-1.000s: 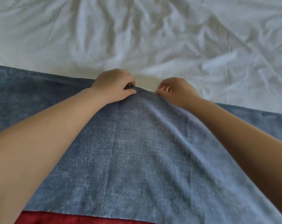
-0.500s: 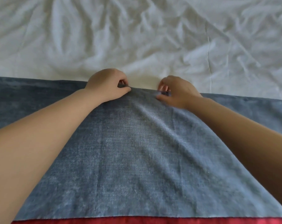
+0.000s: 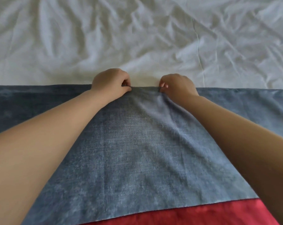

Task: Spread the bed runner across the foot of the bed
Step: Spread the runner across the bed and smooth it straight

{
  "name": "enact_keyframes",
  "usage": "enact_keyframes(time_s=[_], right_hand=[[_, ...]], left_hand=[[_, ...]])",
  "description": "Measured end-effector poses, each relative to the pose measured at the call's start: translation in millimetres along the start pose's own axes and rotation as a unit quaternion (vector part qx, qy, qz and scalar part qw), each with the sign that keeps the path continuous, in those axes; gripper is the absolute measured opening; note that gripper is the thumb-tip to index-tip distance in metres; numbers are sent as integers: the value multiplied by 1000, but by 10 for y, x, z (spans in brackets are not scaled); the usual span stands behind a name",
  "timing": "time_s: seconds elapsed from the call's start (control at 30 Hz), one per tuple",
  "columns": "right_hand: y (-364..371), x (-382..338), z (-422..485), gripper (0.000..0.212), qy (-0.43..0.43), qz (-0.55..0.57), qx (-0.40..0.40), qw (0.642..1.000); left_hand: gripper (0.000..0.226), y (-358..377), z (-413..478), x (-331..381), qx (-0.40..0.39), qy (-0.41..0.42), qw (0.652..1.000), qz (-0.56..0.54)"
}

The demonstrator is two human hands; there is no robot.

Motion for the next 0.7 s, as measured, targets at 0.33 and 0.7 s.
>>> enact_keyframes(time_s=[0.33, 0.7], right_hand=[[-32, 406, -15, 32, 90, -41, -60, 993], [57, 665, 159, 25, 114, -12, -16, 993]], left_hand=[[36, 176, 120, -82, -95, -60, 993, -33], [24, 68, 273, -146, 7, -107, 993, 54]])
Point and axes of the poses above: each hand's wrist, its own z-axis towards the middle knuckle, its own y-axis out of the palm, x = y × z, the point moved 10 cm from there along z, towards the middle knuckle, and after that the axes turned 6 degrees about y, right-handed, at the moved point
